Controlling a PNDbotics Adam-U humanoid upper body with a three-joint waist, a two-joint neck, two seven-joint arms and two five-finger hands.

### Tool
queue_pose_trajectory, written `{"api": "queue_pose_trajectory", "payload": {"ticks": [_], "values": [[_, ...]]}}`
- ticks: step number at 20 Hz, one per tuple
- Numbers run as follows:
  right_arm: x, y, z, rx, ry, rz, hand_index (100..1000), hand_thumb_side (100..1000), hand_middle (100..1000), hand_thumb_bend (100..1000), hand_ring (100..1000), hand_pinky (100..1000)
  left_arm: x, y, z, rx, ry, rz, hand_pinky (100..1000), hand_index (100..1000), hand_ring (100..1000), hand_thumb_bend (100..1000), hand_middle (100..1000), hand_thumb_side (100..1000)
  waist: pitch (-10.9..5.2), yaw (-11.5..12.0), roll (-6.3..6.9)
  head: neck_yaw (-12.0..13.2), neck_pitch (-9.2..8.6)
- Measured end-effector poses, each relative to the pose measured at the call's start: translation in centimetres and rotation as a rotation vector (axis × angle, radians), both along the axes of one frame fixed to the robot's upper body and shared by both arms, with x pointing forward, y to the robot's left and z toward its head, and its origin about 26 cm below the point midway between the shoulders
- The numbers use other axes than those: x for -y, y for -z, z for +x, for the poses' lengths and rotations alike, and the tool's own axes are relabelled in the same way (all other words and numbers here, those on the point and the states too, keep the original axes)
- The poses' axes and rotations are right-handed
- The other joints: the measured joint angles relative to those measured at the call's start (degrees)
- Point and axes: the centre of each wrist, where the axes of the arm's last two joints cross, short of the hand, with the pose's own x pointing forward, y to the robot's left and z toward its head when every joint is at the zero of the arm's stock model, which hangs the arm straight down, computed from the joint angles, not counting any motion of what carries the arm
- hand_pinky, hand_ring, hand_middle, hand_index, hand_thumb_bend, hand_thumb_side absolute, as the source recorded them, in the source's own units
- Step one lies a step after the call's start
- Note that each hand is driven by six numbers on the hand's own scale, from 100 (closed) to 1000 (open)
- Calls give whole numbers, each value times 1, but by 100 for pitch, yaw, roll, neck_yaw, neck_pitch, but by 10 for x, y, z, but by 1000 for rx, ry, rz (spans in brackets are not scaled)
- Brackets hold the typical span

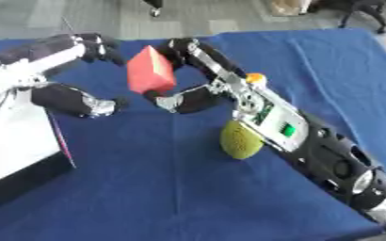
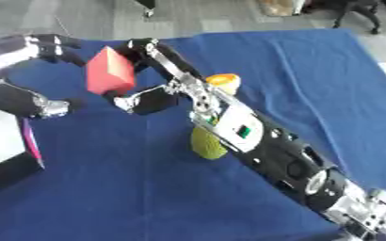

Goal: Pick up the objects with one hand, pass them to the other hand, and then place them into the box on the other side of the table.

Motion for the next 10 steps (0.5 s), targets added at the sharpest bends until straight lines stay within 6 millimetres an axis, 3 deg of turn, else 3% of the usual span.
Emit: {"api": "queue_pose_trajectory", "payload": {"ticks": [5,6,10], "values": [[1,4,-2,-1,0,0,616,100,536,100,689,701,3,-1,-2,-10,2,-3,891,822,871,447,947,513,9,-3,0,2,0],[1,4,-2,1,-1,1,617,100,536,100,687,697,3,-1,-2,-11,2,-3,894,814,872,506,944,545,10,-4,0,2,0],[1,4,-3,20,7,-8,617,100,535,100,686,694,5,-1,-5,-17,10,8,898,815,875,530,949,569,19,-2,-2,1,0]]}}
